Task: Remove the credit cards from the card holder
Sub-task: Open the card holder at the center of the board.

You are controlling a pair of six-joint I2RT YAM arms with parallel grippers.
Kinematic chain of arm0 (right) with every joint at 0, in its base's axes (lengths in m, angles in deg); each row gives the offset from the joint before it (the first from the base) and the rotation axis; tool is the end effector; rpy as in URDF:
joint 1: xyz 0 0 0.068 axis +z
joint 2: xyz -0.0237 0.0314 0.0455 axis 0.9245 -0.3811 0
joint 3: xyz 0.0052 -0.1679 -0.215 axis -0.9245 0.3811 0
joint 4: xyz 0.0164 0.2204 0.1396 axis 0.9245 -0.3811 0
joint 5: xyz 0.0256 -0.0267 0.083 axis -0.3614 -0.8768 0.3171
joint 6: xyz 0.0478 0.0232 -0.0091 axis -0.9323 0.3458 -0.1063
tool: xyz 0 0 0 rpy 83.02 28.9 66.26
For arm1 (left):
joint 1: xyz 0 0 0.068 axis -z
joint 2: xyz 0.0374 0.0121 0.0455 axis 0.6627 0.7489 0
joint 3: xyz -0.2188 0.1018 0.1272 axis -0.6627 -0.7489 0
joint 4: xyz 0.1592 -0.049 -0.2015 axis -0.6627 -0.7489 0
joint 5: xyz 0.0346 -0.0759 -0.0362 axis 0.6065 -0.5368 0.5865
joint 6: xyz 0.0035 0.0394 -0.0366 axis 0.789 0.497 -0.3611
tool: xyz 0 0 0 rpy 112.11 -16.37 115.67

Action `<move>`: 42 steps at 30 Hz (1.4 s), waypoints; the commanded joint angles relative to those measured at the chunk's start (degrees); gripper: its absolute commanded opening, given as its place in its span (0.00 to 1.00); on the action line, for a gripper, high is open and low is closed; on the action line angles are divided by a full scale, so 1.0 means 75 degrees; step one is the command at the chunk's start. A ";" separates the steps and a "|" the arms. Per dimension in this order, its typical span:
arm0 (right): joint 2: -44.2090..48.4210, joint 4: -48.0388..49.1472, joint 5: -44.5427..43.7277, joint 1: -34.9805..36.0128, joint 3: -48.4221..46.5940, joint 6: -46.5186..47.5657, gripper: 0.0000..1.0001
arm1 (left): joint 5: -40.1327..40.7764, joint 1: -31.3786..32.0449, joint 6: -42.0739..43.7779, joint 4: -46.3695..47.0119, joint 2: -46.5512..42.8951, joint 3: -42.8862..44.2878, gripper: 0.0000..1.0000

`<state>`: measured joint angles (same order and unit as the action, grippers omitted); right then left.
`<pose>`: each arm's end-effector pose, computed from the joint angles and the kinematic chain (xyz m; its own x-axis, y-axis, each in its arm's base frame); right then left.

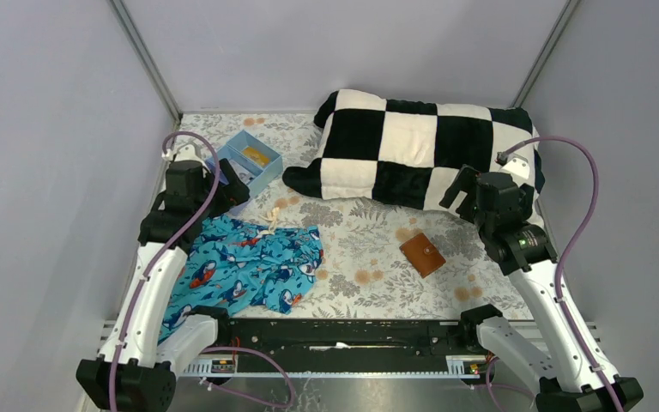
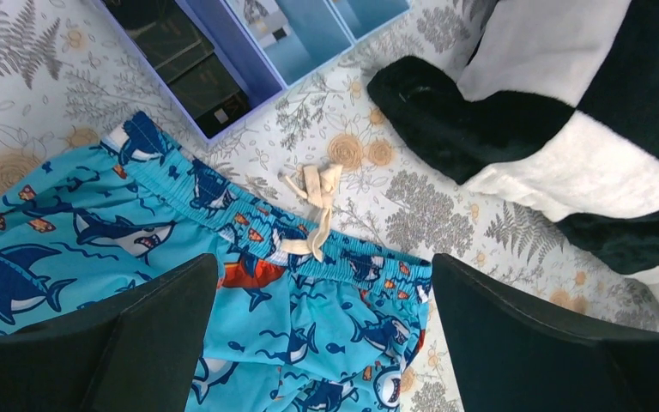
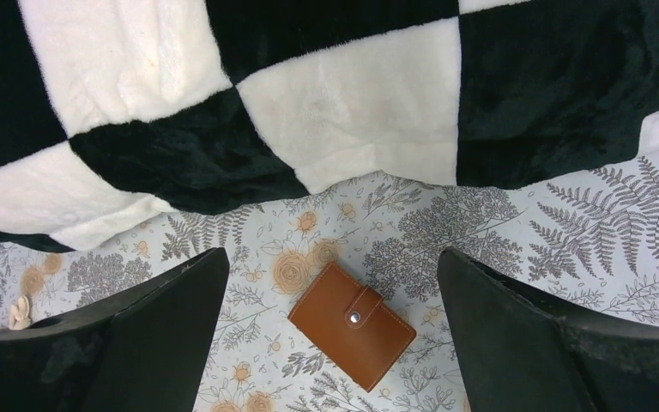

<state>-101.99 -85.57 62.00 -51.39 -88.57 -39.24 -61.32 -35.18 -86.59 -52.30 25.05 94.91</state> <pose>0.1699 0.0358 0.3457 -0.3626 0.3605 -0.8594 0.2601 0.9246 0.2782 0.1927 -0.0200 0.3345 -0.5520 -0.4418 -0.7072 -0.2273 0.8957 -0.3822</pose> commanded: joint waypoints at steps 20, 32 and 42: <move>-0.1447 -0.0530 0.1959 -0.0016 0.0409 0.0620 1.00 | -0.0561 0.2896 -0.1784 0.1723 -0.0248 -0.1666 0.99; -0.2732 0.1094 0.2828 -0.0018 0.1972 0.0311 1.00 | 0.0317 0.5791 -0.2583 0.2480 0.1382 -0.1059 0.99; -0.3278 0.1817 0.3757 -0.0011 0.2459 0.0198 1.00 | 0.0112 0.5787 -0.2487 0.3307 0.1221 -0.0870 0.99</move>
<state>-127.02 -75.69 83.14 -51.39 -71.82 -36.31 -60.34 8.12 -104.86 -34.75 36.42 87.52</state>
